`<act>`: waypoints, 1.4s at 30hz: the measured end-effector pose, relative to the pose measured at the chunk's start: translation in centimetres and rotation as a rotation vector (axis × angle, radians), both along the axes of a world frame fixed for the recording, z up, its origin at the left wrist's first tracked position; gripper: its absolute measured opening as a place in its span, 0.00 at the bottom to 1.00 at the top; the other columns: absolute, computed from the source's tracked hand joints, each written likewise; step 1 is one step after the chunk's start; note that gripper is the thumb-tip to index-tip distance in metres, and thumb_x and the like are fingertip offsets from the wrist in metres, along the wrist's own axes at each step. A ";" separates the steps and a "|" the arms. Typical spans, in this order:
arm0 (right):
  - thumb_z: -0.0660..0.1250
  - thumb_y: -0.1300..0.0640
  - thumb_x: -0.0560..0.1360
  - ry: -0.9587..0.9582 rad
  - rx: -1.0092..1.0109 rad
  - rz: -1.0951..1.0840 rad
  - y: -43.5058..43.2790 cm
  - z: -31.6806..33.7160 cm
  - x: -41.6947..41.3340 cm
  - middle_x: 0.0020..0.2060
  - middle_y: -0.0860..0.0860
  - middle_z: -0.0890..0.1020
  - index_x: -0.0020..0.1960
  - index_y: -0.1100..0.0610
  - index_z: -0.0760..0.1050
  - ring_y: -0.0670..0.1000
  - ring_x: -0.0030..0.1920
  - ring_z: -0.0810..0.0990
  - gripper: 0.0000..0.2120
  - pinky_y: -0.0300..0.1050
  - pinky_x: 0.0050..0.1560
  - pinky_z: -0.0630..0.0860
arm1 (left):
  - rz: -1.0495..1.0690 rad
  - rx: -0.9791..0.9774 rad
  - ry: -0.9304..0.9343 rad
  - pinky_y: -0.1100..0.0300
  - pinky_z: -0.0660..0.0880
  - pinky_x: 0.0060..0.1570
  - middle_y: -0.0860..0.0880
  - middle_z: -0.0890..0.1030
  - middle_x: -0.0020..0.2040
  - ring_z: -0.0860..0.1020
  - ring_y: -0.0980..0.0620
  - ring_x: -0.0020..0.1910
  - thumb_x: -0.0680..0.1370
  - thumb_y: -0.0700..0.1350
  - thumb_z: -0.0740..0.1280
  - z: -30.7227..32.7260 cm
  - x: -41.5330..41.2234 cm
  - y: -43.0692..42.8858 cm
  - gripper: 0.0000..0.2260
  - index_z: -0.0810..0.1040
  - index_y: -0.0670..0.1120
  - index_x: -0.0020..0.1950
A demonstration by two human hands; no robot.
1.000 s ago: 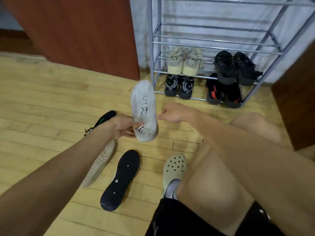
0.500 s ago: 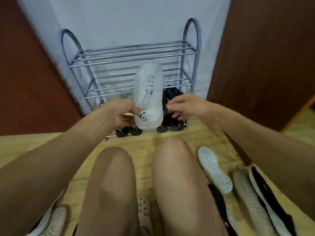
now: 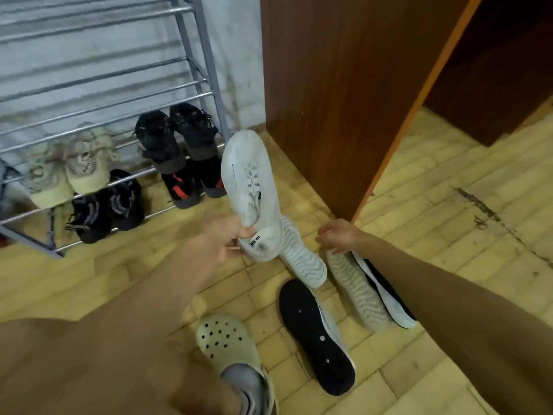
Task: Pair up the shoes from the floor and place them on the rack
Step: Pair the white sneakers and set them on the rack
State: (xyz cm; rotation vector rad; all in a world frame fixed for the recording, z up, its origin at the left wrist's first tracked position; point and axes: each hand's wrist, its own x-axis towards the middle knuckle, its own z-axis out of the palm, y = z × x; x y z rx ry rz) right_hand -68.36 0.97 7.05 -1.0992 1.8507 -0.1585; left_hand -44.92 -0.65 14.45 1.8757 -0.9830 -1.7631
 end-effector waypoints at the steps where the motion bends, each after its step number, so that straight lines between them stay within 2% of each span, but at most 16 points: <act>1: 0.65 0.59 0.78 0.021 0.018 -0.017 0.2 -1.4 -0.1 0.61 0.61 0.78 0.65 0.65 0.73 0.58 0.58 0.79 0.18 0.52 0.60 0.78 | -0.017 0.032 -0.008 0.55 0.76 0.37 0.47 0.79 0.39 0.77 0.49 0.40 0.74 0.33 0.69 -1.3 0.2 0.1 0.05 0.77 0.43 0.45; 6: 0.59 0.60 0.80 0.148 0.112 -0.045 0.7 -7.6 0.2 0.68 0.63 0.71 0.71 0.67 0.64 0.60 0.67 0.73 0.21 0.47 0.62 0.72 | -0.030 0.036 -0.081 0.56 0.75 0.34 0.45 0.82 0.42 0.79 0.49 0.40 0.73 0.36 0.71 -4.8 1.8 -2.0 0.04 0.79 0.42 0.46; 9: 0.62 0.55 0.80 0.139 0.141 -0.024 0.8 -10.5 0.7 0.75 0.60 0.62 0.77 0.63 0.51 0.58 0.72 0.65 0.32 0.46 0.67 0.66 | -0.045 0.002 -0.073 0.54 0.78 0.40 0.44 0.83 0.43 0.81 0.46 0.43 0.72 0.36 0.72 -4.9 2.6 -2.8 0.04 0.80 0.42 0.45; 12: 0.69 0.53 0.75 0.148 0.148 -0.023 0.7 -13.4 1.6 0.75 0.61 0.62 0.79 0.62 0.45 0.60 0.73 0.65 0.44 0.50 0.69 0.66 | -0.089 0.022 -0.075 0.54 0.79 0.41 0.44 0.83 0.45 0.80 0.47 0.44 0.73 0.36 0.71 -5.3 3.0 -2.2 0.06 0.79 0.42 0.49; 15: 0.71 0.58 0.71 0.213 0.093 -0.147 0.4 -14.2 2.3 0.68 0.62 0.70 0.75 0.63 0.56 0.62 0.68 0.71 0.38 0.53 0.64 0.73 | -0.082 0.057 -0.075 0.56 0.77 0.36 0.44 0.83 0.46 0.80 0.48 0.44 0.74 0.38 0.71 -6.0 3.2 -1.9 0.06 0.79 0.42 0.50; 18: 0.71 0.59 0.68 0.240 0.043 -0.087 0.3 -13.2 3.0 0.61 0.58 0.76 0.66 0.61 0.69 0.59 0.62 0.75 0.28 0.50 0.60 0.76 | -0.058 0.083 -0.082 0.55 0.77 0.38 0.44 0.82 0.45 0.80 0.46 0.44 0.73 0.39 0.72 -6.7 3.5 -1.7 0.07 0.79 0.42 0.50; 23: 0.71 0.52 0.71 0.346 -0.223 0.129 2.3 -11.5 4.7 0.64 0.56 0.68 0.69 0.54 0.67 0.58 0.67 0.66 0.28 0.53 0.69 0.66 | -0.044 0.100 -0.104 0.56 0.76 0.34 0.45 0.82 0.43 0.79 0.48 0.41 0.73 0.39 0.72 -7.1 4.2 -1.0 0.05 0.79 0.42 0.48; 25: 0.68 0.49 0.74 0.194 -0.293 0.254 3.0 -10.7 5.6 0.61 0.55 0.71 0.66 0.54 0.72 0.55 0.64 0.68 0.22 0.51 0.66 0.67 | -0.036 0.103 -0.112 0.56 0.75 0.33 0.45 0.81 0.42 0.79 0.48 0.40 0.74 0.38 0.72 -7.2 4.5 -0.7 0.03 0.79 0.43 0.44; 28: 0.63 0.53 0.78 -0.075 -0.170 0.366 3.4 -10.5 7.1 0.54 0.56 0.82 0.56 0.61 0.80 0.55 0.55 0.79 0.14 0.46 0.56 0.74 | -0.003 0.100 -0.134 0.55 0.76 0.36 0.44 0.81 0.40 0.78 0.47 0.38 0.74 0.38 0.72 -7.2 5.0 0.0 0.04 0.78 0.43 0.41; 31: 0.64 0.57 0.76 0.020 -0.217 0.203 3.0 -11.7 7.9 0.56 0.60 0.80 0.58 0.61 0.79 0.57 0.56 0.78 0.13 0.44 0.55 0.74 | 0.023 0.108 -0.146 0.54 0.77 0.37 0.43 0.80 0.38 0.78 0.47 0.37 0.74 0.37 0.71 -7.4 5.5 0.4 0.05 0.77 0.41 0.41; 33: 0.64 0.55 0.76 0.167 -0.203 0.148 2.4 -12.6 7.9 0.64 0.59 0.73 0.67 0.58 0.72 0.57 0.65 0.71 0.21 0.45 0.61 0.70 | 0.038 0.113 -0.148 0.53 0.78 0.39 0.43 0.80 0.39 0.78 0.47 0.37 0.74 0.37 0.72 -7.5 5.9 0.5 0.05 0.76 0.41 0.41; 35: 0.67 0.51 0.74 0.219 -0.033 0.129 1.5 -13.4 7.5 0.67 0.59 0.69 0.72 0.58 0.65 0.59 0.68 0.66 0.29 0.50 0.64 0.68 | 0.050 0.111 -0.156 0.51 0.78 0.43 0.44 0.80 0.39 0.78 0.47 0.39 0.73 0.37 0.72 -7.6 6.0 0.4 0.08 0.74 0.43 0.39; 36: 0.68 0.49 0.73 0.197 0.064 0.124 1.1 -13.7 7.4 0.65 0.59 0.71 0.71 0.59 0.66 0.58 0.65 0.70 0.31 0.49 0.59 0.72 | 0.054 0.106 -0.164 0.50 0.77 0.44 0.44 0.79 0.39 0.78 0.47 0.39 0.73 0.37 0.72 -7.7 6.0 0.3 0.09 0.73 0.43 0.38; 38: 0.69 0.47 0.72 0.109 0.188 0.162 0.3 -13.9 7.4 0.49 0.56 0.77 0.58 0.61 0.74 0.52 0.46 0.77 0.22 0.40 0.38 0.72 | 0.058 0.101 -0.176 0.50 0.77 0.44 0.44 0.79 0.40 0.78 0.45 0.44 0.73 0.37 0.73 -7.7 6.1 0.1 0.10 0.73 0.43 0.37; 40: 0.70 0.50 0.72 0.064 0.183 0.213 -0.3 -13.8 7.4 0.33 0.52 0.74 0.38 0.59 0.72 0.47 0.30 0.70 0.14 0.37 0.28 0.63 | 0.063 0.100 -0.178 0.50 0.77 0.44 0.44 0.79 0.42 0.78 0.43 0.48 0.72 0.38 0.73 -7.7 6.2 -0.1 0.09 0.74 0.42 0.38; 42: 0.73 0.53 0.69 0.046 0.188 0.281 -0.7 -13.3 7.2 0.21 0.47 0.70 0.28 0.57 0.66 0.46 0.25 0.65 0.19 0.37 0.26 0.60 | 0.072 0.095 -0.183 0.50 0.77 0.46 0.42 0.80 0.45 0.78 0.42 0.50 0.72 0.38 0.73 -7.5 6.4 -0.2 0.07 0.76 0.40 0.42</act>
